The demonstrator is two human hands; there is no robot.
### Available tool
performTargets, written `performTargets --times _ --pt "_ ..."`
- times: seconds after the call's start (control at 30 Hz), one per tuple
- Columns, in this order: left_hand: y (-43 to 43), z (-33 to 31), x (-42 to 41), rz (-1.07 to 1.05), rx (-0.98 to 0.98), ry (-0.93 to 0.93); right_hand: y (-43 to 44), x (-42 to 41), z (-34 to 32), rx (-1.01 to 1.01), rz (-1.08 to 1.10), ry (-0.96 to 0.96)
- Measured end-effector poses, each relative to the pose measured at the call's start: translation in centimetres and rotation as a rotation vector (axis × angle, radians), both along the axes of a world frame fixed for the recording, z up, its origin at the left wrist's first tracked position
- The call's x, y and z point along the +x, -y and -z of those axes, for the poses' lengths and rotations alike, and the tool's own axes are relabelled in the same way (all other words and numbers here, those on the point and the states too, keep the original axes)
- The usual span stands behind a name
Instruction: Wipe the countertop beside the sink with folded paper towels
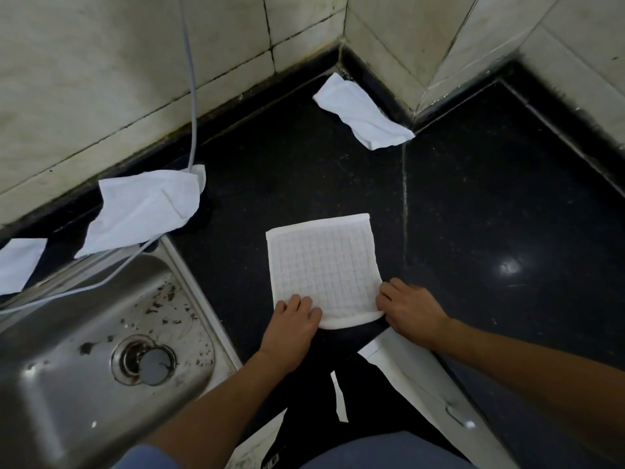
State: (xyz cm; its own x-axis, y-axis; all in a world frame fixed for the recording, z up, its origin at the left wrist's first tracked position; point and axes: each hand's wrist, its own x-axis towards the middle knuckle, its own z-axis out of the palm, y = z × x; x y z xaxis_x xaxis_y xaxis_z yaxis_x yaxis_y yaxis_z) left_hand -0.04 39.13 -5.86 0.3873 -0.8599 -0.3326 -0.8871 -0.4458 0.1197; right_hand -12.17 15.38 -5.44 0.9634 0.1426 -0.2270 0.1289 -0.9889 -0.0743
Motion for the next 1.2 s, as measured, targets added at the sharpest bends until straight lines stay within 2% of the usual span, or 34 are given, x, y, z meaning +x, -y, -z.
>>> performTargets --times 0.1,0.27,0.43,0.5,0.63,0.73,0.8,0.87,0.97,1.1,1.2 --pt "-1.2 0.0 0.2 -0.007 -0.018 -0.012 0.2 0.1 -0.7 0.058 0.012 -0.088" --pt "-0.7 -1.1 -0.7 -0.114 -0.001 -0.083 0.2 1.4 -4.4 0.447 0.267 -0.204" --pt "0.4 -1.9 -0.3 -0.219 0.026 -0.151 1.1 3.2 -7.5 0.639 0.422 -0.219" --pt "0.0 -2.4 1.0 -0.265 -0.027 -0.268 1.9 3.8 -7.8 0.674 0.464 -0.246" --pt "-1.1 -4.0 6.2 -0.388 -0.016 -0.709 3.8 5.4 -7.1 0.716 0.549 -0.278" --pt "-1.3 -4.9 10.1 -0.588 0.005 -0.972 5.0 7.1 -6.1 0.767 0.602 -0.275" --pt "-0.7 -4.9 11.6 -0.728 -0.028 -1.058 5.6 8.4 -4.9 0.816 0.678 -0.267" --pt "0.2 -4.4 12.4 -0.82 -0.051 -1.061 5.8 9.8 -3.5 0.823 0.765 -0.236" --pt "1.7 -3.4 13.0 -0.951 -0.056 -1.008 5.6 11.4 -1.9 0.71 0.838 -0.161" --pt "2.9 -2.1 14.0 -1.055 -0.136 -0.859 5.3 12.8 -0.7 0.581 0.832 -0.106" --pt "3.2 -1.3 14.5 -1.066 -0.125 -0.738 5.3 13.3 -0.3 0.516 0.835 -0.116"
